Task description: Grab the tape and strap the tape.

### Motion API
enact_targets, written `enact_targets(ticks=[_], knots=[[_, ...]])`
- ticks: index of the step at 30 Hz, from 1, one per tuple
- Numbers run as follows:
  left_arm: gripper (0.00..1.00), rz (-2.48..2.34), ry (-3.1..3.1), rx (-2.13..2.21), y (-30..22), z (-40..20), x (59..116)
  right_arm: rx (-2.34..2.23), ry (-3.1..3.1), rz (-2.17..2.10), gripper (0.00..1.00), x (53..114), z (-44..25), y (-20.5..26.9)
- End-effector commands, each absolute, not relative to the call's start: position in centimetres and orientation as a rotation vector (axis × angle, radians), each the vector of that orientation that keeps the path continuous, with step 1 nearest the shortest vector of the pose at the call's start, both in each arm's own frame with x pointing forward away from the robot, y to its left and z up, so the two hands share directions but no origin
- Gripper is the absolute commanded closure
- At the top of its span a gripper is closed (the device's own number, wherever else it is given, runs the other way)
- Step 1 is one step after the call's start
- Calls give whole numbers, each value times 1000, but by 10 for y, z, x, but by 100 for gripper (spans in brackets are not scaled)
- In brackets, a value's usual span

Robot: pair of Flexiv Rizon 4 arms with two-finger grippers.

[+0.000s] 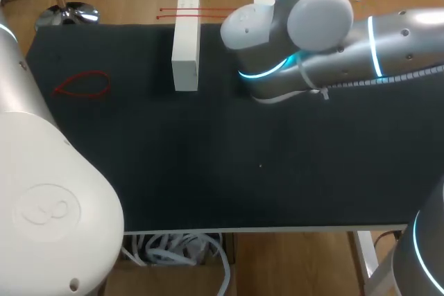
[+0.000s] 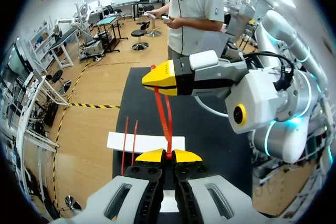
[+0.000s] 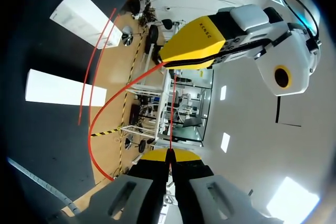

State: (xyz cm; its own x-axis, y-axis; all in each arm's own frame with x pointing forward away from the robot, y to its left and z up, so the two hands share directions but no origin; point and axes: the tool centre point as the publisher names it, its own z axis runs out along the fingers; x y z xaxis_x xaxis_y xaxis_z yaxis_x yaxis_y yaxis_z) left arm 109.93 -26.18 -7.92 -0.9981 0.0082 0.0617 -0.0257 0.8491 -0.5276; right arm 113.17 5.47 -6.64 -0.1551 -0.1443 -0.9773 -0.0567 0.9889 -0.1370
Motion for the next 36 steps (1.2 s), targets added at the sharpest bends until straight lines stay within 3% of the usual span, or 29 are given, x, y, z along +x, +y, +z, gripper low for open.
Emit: enact_targets(ticks=[1, 36], knots=[[100, 788, -2961, 20, -264, -75, 1103, -158, 1743, -76, 100, 1129, -64, 52], [100, 399, -2999, 75, -269, -66, 1107, -158, 1752, -71, 100, 1132, -67, 55]])
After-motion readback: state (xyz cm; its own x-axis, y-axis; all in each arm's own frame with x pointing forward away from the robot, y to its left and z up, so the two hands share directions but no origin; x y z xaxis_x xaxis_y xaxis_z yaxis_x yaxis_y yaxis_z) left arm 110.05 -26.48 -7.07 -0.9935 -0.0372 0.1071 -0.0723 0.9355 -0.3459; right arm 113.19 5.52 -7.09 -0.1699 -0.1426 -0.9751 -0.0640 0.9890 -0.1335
